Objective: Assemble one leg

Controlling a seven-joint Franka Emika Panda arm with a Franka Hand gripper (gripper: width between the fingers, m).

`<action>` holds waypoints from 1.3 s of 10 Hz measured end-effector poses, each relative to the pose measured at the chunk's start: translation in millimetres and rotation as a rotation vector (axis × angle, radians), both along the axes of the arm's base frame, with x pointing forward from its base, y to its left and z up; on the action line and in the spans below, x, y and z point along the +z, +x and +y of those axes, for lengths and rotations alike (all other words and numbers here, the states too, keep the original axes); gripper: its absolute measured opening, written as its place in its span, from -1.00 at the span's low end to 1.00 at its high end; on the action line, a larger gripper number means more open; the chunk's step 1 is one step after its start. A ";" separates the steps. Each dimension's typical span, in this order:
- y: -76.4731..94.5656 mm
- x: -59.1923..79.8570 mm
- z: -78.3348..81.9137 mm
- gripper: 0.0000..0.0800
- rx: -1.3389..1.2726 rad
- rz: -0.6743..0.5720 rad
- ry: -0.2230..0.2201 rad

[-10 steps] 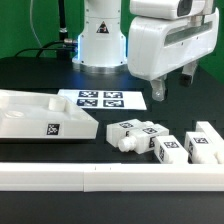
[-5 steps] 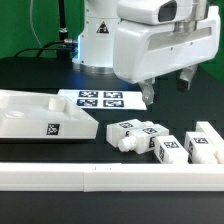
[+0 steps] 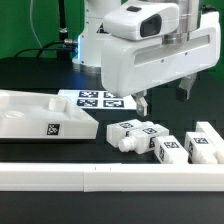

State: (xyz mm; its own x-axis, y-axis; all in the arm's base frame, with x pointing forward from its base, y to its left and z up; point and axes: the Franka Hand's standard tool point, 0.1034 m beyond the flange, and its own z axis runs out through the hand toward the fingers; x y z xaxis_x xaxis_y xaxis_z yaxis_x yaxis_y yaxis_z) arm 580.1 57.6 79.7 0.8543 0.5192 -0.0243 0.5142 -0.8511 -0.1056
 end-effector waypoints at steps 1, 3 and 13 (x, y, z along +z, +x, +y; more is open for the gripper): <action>0.2 -0.9 -1.2 0.63 -0.015 0.003 -0.002; 10.7 -11.5 -8.4 0.63 -0.073 0.008 -0.007; 25.3 -56.5 5.1 0.63 -0.102 0.000 0.001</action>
Offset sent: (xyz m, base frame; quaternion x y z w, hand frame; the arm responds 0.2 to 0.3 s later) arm 0.0377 -0.0157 -0.0238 -0.0164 0.0056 0.0948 0.9953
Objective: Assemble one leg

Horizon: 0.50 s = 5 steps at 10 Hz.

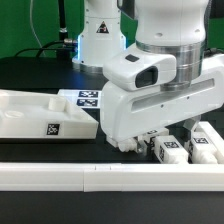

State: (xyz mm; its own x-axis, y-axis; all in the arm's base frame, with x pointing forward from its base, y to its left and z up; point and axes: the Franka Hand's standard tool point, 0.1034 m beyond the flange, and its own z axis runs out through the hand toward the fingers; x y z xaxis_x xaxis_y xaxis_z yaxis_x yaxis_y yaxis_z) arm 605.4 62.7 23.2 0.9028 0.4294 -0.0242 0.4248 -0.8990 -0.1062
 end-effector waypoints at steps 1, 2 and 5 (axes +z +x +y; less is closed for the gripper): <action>-0.1 -1.1 -1.5 0.63 0.008 -0.006 -0.001; -0.1 -2.9 -3.0 0.63 0.012 -0.018 -0.001; -0.2 -2.8 -2.6 0.32 0.012 -0.017 -0.001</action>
Offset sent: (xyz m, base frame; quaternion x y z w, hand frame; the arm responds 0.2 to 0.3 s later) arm 0.0000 0.0000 0.0000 0.0000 0.0000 0.0000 1.0000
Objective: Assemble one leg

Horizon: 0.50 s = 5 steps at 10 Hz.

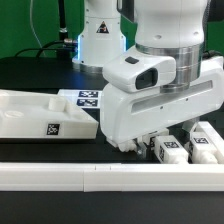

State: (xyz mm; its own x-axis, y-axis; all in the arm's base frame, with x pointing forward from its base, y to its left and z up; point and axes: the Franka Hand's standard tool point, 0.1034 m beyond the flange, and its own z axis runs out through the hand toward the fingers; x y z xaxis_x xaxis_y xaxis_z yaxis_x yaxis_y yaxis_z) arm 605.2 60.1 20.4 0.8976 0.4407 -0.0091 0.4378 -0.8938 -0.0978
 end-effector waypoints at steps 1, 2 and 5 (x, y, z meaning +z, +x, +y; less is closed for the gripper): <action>0.0 0.0 0.0 -0.03 0.000 0.000 0.000; 0.0 0.0 0.0 -0.03 0.000 0.000 0.000; 0.0 0.0 0.0 -0.30 0.000 0.000 0.000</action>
Offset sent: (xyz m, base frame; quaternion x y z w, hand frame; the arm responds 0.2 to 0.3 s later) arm 0.0000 0.0000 0.0000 0.0000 0.0000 0.0000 1.0000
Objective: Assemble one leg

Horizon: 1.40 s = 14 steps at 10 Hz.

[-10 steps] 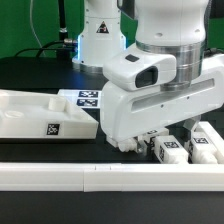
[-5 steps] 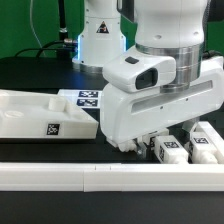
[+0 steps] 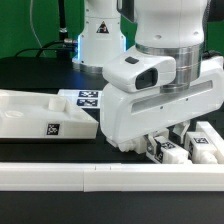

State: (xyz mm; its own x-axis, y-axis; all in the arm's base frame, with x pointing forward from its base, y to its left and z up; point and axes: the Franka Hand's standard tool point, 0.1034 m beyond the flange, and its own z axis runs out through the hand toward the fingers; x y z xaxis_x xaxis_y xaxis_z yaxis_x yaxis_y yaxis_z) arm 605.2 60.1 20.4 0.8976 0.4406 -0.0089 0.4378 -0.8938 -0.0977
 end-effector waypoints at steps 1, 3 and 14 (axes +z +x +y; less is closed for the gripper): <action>0.0 0.0 0.0 -0.30 0.000 0.000 0.000; -4.0 18.8 0.4 -0.30 -0.035 0.023 -0.003; -101.5 78.5 58.6 -0.30 -0.301 0.083 -0.052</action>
Offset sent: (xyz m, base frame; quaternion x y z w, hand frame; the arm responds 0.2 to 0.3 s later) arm -0.0512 0.0040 0.0783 0.0366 -0.0741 0.0653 0.9944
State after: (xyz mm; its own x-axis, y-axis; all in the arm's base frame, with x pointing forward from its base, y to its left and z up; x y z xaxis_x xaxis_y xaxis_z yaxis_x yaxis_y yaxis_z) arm 503.7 118.7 98.9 0.9829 0.1524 -0.1029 0.1454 -0.9867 -0.0730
